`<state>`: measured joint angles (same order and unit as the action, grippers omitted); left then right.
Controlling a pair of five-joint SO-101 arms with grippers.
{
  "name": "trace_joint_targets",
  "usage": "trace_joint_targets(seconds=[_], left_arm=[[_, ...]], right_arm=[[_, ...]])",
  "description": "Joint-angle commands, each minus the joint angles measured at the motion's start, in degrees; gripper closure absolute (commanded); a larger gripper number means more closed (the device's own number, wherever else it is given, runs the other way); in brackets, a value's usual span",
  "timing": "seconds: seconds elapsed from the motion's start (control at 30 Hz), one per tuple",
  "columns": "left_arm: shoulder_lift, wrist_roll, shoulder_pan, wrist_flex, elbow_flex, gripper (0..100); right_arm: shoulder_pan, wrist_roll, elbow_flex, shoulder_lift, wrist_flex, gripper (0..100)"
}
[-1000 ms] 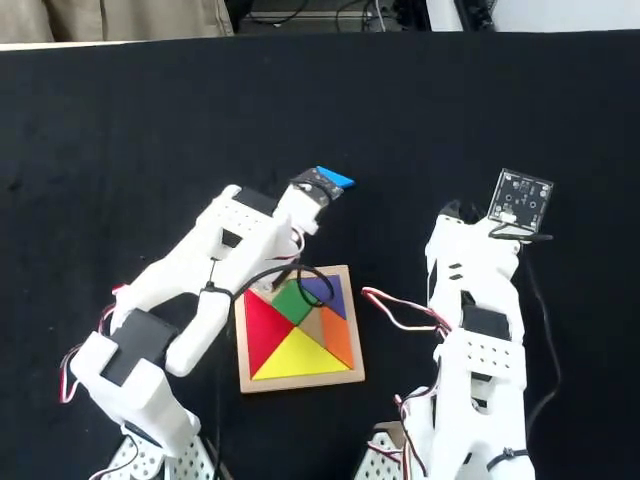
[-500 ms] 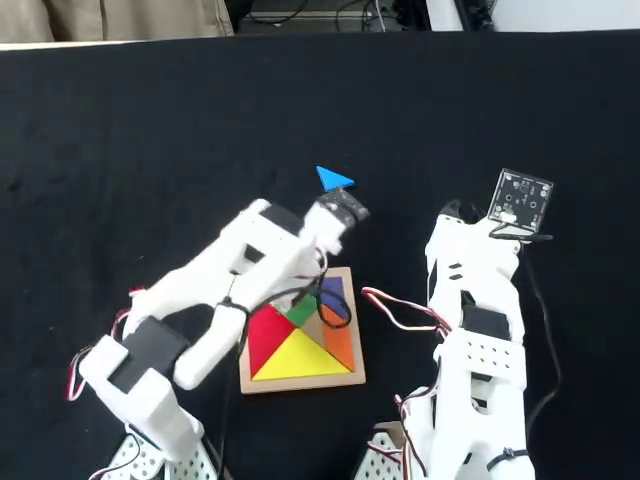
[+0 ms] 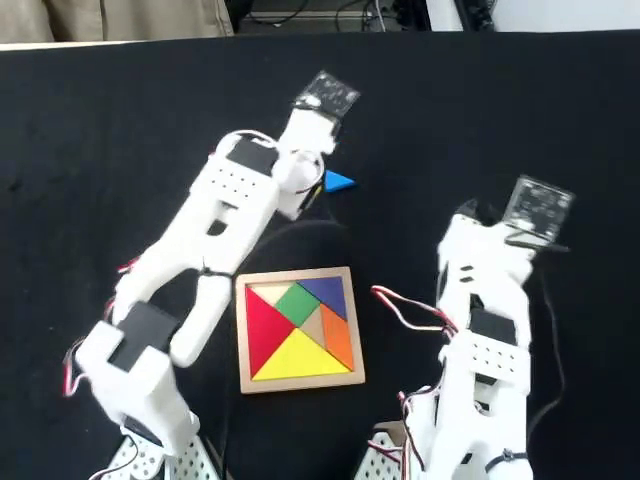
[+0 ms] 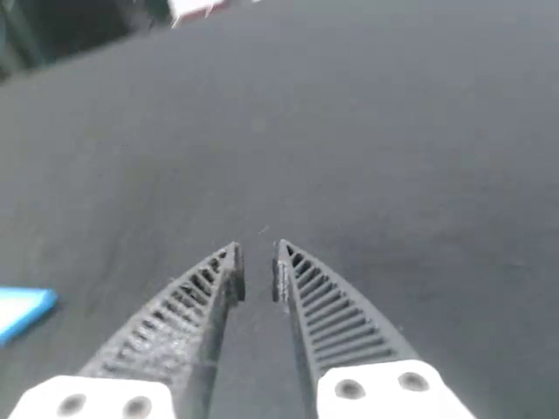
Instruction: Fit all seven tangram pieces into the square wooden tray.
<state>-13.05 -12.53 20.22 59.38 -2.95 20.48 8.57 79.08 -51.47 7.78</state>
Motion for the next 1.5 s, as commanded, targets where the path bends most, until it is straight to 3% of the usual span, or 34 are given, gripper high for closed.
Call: trace_joint_targets(seconds=[0.0,0.37,0.53,0.87,1.0,1.17,1.33,1.47], left_arm=[[-5.7,2.5,-1.2,-6.1,-9.0,78],[-32.1,14.7,1.3,-17.1,-32.5,87],[-35.0,14.5,1.7,-5.9,-42.3,87],[-38.2,14.5,1.4,1.2,-43.6,87],[-38.2,14.5,0.0,1.5,-44.4,87],[-38.9,14.6,-1.6,1.4,-47.7,87],[-38.9,14.6,-0.6,-1.1,-47.3,87],[-38.9,14.6,-0.5,1.4,-46.5,87]], right_arm=[[5.4,6.0,-0.4,0.2,-1.7,92.4],[5.2,6.2,-0.1,0.3,-2.0,92.4],[4.0,4.9,-0.1,0.3,-2.0,92.4],[2.3,1.7,1.0,0.3,-3.5,92.6],[5.6,3.1,1.0,-0.2,-3.4,92.7],[18.4,16.5,-1.2,-1.5,-1.7,92.5],[16.3,13.4,-5.8,-1.8,7.6,92.8],[15.3,12.9,-7.2,0.0,8.6,92.9]])
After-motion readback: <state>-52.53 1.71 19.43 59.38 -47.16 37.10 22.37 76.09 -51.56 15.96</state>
